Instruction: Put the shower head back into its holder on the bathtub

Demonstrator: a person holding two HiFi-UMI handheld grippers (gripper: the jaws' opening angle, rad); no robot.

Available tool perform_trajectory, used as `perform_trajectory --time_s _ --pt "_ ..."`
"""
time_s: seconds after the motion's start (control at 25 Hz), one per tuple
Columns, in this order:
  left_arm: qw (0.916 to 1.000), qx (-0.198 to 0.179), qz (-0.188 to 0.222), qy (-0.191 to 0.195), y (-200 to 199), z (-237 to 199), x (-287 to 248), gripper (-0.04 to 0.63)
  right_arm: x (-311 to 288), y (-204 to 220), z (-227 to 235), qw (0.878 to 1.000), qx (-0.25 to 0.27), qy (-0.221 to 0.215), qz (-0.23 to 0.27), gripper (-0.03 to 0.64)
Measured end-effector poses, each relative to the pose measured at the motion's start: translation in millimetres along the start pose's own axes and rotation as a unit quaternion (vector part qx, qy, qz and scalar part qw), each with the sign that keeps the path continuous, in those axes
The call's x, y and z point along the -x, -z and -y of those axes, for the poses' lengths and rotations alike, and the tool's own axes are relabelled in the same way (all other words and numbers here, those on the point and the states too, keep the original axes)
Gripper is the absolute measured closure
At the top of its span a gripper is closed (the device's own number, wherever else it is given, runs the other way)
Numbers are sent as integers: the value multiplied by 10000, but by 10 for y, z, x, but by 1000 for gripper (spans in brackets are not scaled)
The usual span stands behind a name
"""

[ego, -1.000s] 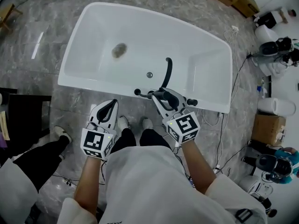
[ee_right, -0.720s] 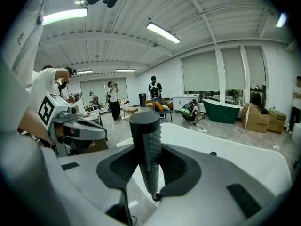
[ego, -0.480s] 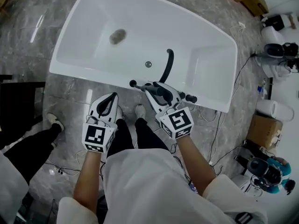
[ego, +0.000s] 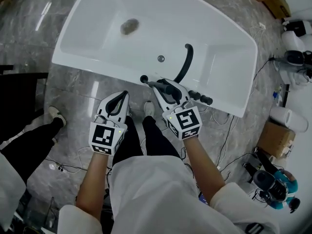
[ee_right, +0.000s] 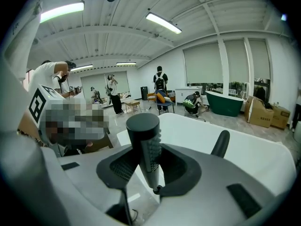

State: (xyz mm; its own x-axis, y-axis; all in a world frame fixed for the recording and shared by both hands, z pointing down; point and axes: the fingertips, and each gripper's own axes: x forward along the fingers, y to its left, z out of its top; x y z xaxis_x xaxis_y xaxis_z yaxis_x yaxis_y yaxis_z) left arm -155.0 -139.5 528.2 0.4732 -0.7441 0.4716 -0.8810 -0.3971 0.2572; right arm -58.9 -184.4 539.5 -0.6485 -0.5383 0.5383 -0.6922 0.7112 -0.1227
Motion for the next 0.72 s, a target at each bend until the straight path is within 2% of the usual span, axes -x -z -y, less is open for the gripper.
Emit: perform_trajectory --time_s 0.32,0.72 --pt "9998 184 -30 55 124 -46 -86 583 -179 207 50 9997 -142 188 -103 471" --pt "9996 224 -125 81 287 -122 -171 583 -414 525 55 9984 -153 386 -372 471"
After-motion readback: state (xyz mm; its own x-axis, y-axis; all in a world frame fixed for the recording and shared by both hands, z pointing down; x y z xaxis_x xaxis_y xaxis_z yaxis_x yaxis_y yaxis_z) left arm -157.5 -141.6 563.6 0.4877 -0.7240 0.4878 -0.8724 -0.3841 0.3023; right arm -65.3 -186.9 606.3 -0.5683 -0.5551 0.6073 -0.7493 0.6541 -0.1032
